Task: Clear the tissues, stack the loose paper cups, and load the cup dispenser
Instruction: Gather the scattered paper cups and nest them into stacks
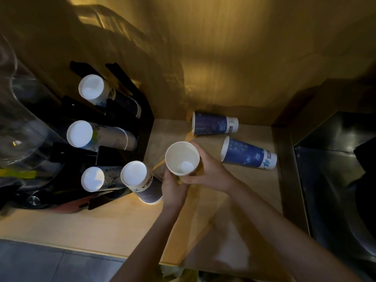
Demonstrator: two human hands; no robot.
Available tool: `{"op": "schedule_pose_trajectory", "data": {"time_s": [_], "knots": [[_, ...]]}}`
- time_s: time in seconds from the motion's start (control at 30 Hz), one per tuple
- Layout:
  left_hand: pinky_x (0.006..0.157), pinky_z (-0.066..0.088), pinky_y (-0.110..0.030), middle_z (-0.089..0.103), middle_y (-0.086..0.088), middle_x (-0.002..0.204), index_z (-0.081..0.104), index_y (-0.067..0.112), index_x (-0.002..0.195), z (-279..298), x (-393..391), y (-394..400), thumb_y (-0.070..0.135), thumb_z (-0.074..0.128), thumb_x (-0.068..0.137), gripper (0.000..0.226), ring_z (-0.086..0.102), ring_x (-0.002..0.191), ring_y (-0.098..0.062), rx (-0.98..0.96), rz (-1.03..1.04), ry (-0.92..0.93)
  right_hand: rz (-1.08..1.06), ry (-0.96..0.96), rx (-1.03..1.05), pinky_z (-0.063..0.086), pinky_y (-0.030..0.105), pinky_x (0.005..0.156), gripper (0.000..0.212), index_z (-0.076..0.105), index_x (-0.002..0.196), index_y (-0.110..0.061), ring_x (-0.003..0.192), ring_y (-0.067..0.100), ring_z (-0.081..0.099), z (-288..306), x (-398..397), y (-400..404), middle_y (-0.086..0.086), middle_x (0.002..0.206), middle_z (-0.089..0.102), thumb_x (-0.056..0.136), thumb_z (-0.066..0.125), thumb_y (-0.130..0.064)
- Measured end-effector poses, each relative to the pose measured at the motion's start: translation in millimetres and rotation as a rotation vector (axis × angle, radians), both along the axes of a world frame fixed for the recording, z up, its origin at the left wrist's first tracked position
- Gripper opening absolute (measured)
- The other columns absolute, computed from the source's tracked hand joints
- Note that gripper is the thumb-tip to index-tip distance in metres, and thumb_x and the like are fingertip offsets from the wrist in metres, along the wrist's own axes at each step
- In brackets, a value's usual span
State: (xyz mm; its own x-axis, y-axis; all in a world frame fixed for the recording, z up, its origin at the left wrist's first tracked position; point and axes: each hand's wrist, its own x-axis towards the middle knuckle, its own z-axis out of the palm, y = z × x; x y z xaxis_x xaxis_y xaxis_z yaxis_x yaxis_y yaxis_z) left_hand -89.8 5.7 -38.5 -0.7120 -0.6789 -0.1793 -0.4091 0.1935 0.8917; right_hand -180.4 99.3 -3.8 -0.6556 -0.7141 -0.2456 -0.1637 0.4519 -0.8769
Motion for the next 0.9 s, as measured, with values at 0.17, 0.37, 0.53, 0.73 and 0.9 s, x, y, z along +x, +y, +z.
{"op": "schedule_pose_trajectory", "data": {"time_s": [0.17, 0.37, 0.53, 0.73, 0.9], "knots": [[0.100, 0.040, -0.037, 0.049, -0.010, 0.136, 0.034, 0.009, 0.135, -4.8, -0.8, 9.6, 0.028, 0.062, 0.083, 0.061, 0.046, 0.125, -0.026, 0.105, 0.015, -0.073, 0.005, -0.233, -0.031, 0.028, 0.030, 0.109, 0.102, 0.002, 0.146, -0.028, 0.133, 0.007, 0.027, 5.5, -7.6, 7.2, -0.008, 0.146, 0.030, 0.073, 0.074, -0.027], [0.079, 0.042, -0.032, 0.058, -0.010, 0.105, 0.047, 0.001, 0.119, -2.8, -2.9, 23.7, 0.027, 0.054, 0.089, 0.041, 0.055, 0.093, -0.024, 0.266, 0.128, -0.283, -0.278, -0.111, -0.017, 0.048, 0.026, 0.095, 0.034, 0.055, 0.118, -0.009, 0.106, 0.014, 0.057, 2.5, -33.3, 41.8, 0.010, 0.117, 0.061, 0.085, 0.058, -0.004], [0.062, 0.047, -0.024, 0.067, 0.002, 0.075, 0.063, 0.016, 0.088, 52.5, -11.2, 35.3, 0.021, 0.048, 0.090, 0.015, 0.063, 0.070, -0.011, 0.440, -0.296, -0.413, -0.431, 0.059, 0.053, 0.046, 0.018, 0.078, 0.019, 0.063, 0.101, -0.015, 0.089, 0.008, 0.057, -6.4, -58.9, 80.5, 0.000, 0.096, 0.063, 0.086, 0.055, -0.007], [0.073, 0.048, -0.025, 0.067, 0.004, 0.076, 0.065, 0.028, 0.076, 113.5, -91.8, 16.4, 0.016, 0.058, 0.082, 0.015, 0.064, 0.078, -0.015, -0.002, -0.519, -0.033, -0.417, 0.405, 0.220, 0.036, 0.036, 0.096, 0.055, 0.047, 0.128, -0.015, 0.116, 0.024, 0.046, -16.7, -80.3, 92.8, 0.008, 0.126, 0.054, 0.076, 0.066, -0.010], [0.072, 0.038, -0.023, 0.063, -0.016, 0.110, 0.056, 0.003, 0.112, 101.6, -175.7, -15.6, 0.021, 0.055, 0.087, 0.030, 0.059, 0.101, -0.029, -0.377, -0.413, -0.277, -0.266, 0.478, 0.394, 0.023, 0.044, 0.114, 0.089, 0.021, 0.144, -0.019, 0.138, 0.022, 0.026, -31.8, -90.8, 86.2, 0.003, 0.148, 0.033, 0.072, 0.072, -0.030]]}}
